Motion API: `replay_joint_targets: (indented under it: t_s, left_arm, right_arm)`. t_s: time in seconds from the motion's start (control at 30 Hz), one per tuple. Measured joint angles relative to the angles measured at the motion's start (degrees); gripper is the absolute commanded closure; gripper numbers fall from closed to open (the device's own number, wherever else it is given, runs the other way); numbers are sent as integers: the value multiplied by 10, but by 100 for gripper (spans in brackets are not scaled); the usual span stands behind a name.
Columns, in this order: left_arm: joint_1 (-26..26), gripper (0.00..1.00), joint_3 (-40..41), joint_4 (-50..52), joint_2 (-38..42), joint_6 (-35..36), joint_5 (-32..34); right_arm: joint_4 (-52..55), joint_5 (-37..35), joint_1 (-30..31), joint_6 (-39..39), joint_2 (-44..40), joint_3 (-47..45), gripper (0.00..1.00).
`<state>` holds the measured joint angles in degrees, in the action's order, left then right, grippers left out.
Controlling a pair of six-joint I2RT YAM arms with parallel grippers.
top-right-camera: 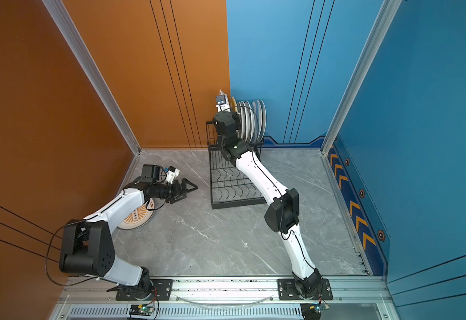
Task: Load plates into a dish rack
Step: Place the plate on the dish rack.
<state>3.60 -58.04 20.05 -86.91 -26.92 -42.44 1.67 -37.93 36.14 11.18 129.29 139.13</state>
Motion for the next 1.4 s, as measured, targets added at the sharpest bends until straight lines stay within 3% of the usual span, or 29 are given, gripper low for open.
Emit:
replay_joint_targets:
  t_s: [1.17,1.3,1.4]
  left_arm:
    - [-5,2,18,1,7,2,0]
    - [-6,2,18,1,7,2,0]
    - [-6,2,18,1,7,2,0]
  right_arm:
    - [48,-1,-17,-49,38,2,100]
    - [48,-1,-18,-55,47,2,92]
    - [49,-1,-18,-57,49,2,80]
